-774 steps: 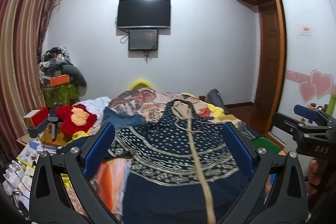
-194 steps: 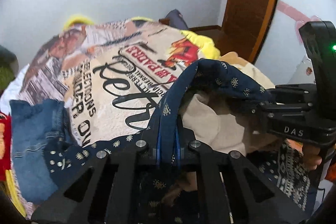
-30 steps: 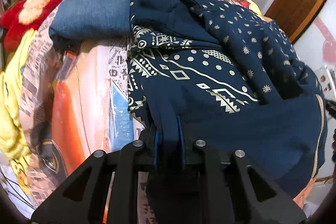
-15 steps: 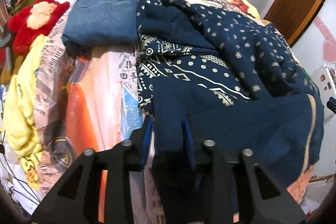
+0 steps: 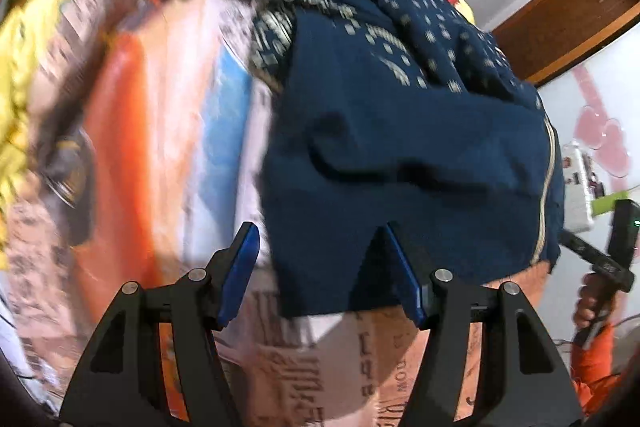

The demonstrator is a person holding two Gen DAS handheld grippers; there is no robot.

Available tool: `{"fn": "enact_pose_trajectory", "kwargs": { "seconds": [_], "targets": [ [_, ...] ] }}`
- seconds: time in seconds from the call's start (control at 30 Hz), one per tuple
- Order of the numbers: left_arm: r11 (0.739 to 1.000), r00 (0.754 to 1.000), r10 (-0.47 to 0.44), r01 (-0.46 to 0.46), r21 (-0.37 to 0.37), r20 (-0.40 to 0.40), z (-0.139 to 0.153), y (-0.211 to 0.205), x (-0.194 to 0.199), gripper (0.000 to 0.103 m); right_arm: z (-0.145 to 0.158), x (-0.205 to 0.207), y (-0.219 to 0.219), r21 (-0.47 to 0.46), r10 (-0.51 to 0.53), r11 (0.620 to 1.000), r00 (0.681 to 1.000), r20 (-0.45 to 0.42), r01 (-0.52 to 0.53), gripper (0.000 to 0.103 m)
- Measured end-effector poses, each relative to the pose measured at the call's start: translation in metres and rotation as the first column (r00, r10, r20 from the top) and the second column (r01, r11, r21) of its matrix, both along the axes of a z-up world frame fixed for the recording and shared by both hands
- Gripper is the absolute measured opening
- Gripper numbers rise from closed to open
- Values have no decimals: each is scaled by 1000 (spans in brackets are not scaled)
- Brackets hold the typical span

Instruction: Fold large clothes

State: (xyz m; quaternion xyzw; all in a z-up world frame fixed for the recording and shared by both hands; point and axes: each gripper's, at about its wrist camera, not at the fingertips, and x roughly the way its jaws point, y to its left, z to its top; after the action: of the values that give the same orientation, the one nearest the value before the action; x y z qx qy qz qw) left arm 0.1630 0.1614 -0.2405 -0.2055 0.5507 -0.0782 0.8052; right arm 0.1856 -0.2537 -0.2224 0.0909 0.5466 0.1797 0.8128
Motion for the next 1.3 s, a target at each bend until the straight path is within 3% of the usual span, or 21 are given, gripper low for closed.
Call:
{"fn": "enact_pose_trajectory", "kwargs": {
  "seconds": [0.1, 0.17, 0.23, 0.3, 0.33, 0.37, 0.4, 0.53, 0.77, 0.97, 1.03, 1.13, 1.2, 1.3],
  "targets": [
    [1000, 1000, 13, -12, -23, 19, 0, -4, -2, 63, -13, -1, 4, 33, -12, 999, 999, -32, 13, 70],
    [999, 999, -3, 5, -54, 39, 3, -9, 1, 45, -15, -2, 5, 58, -18, 998, 1000, -23, 19, 60],
    [999, 998, -35, 37, -35, 52, 8, -17, 4, 27, -12, -3, 8, 70, 0, 998, 1000, 6, -1, 49],
    [998, 996, -60, 59, 19, 69, 13, -26, 8, 16, -9, -2, 12, 63, 19, 998, 1000, 25, -20, 38],
    [996, 995, -71, 67, 51, 76, 17, -30, 11, 11, -8, -1, 13, 70, 20, 997, 999, 30, -22, 28],
    [995, 994, -77, 71, 68, 83, 21, -33, 13, 11, -6, 0, 13, 80, 22, 996, 999, 35, -25, 17],
    [994, 992, -83, 75, 85, 97, 25, -35, 14, 9, -2, 3, 15, 85, 23, 996, 999, 46, -27, 14],
    [985, 975, -89, 57, 160, 202, 59, -38, 19, 8, 27, 14, 15, 58, 30, 998, 988, 149, -39, 12],
    [980, 912, -89, 7, 201, 400, 133, -39, 35, 8, 90, 44, 22, 37, 57, 997, 945, 323, -73, 12],
    [972, 863, -73, -50, 228, 501, 171, -35, 95, 8, 122, 101, 27, 5, 34, 999, 905, 424, -39, 12],
    [970, 863, -50, -79, 232, 503, 172, -30, 123, 8, 121, 128, 27, -6, 20, 1000, 908, 418, -19, 11],
    [971, 888, 10, -118, 207, 459, 154, -18, 169, 8, 109, 177, 23, 0, -34, 999, 926, 377, 37, 11],
    [970, 909, 44, -138, 200, 415, 135, -13, 200, 8, 97, 207, 20, -10, -66, 997, 937, 344, 74, 11],
    [953, 935, 70, -166, 254, 348, 100, -11, 237, 8, 73, 249, 20, -54, -99, 991, 950, 296, 120, 11]
  ]
}}
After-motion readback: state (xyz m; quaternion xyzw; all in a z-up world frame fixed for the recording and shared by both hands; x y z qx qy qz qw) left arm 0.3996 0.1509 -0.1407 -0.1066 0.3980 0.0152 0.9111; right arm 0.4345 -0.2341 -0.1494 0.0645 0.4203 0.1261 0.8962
